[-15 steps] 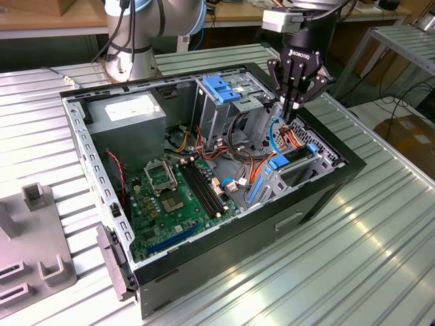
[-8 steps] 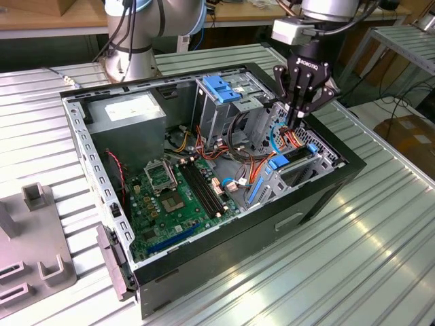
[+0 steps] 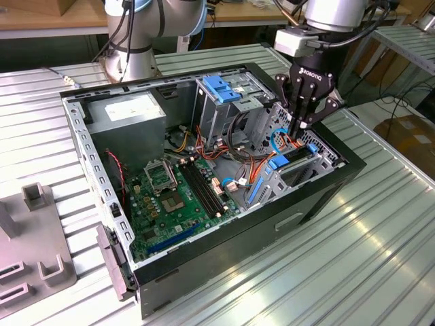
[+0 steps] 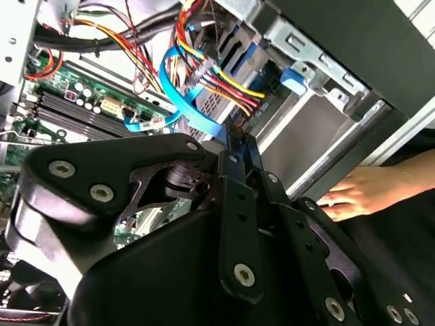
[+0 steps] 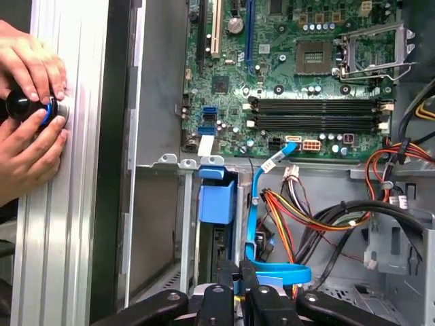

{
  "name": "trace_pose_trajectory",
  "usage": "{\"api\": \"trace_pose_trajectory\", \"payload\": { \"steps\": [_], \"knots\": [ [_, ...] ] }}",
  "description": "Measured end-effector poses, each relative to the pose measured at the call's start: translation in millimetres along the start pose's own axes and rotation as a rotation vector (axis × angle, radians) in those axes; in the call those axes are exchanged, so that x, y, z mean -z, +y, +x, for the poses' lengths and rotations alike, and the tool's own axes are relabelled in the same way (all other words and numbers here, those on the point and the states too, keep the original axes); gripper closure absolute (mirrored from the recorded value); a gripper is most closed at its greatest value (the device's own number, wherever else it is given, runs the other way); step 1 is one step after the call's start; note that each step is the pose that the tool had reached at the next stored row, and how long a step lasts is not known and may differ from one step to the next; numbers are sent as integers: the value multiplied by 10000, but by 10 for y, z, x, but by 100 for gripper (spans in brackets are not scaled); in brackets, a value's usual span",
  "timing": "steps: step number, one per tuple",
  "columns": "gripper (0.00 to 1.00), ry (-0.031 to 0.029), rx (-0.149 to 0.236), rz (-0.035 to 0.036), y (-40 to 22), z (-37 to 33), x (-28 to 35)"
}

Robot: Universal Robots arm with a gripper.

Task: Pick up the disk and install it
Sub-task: 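Insert the second disk wire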

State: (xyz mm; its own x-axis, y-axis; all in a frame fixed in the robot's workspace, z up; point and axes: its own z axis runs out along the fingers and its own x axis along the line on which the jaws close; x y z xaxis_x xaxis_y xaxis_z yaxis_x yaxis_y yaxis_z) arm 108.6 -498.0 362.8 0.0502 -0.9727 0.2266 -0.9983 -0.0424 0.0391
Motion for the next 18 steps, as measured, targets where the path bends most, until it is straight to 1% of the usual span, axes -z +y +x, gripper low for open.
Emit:
{"api": "trace_pose_trajectory", "payload": {
  "steps": [1, 16, 17, 18],
  "knots": [
    [84, 2, -1, 0, 10, 2, -1],
    [84, 2, 0, 1, 15, 1, -2],
    [84, 2, -6, 18, 23, 0, -3],
    [84, 6, -18, 80, 41, -1, -4]
  ]
}}
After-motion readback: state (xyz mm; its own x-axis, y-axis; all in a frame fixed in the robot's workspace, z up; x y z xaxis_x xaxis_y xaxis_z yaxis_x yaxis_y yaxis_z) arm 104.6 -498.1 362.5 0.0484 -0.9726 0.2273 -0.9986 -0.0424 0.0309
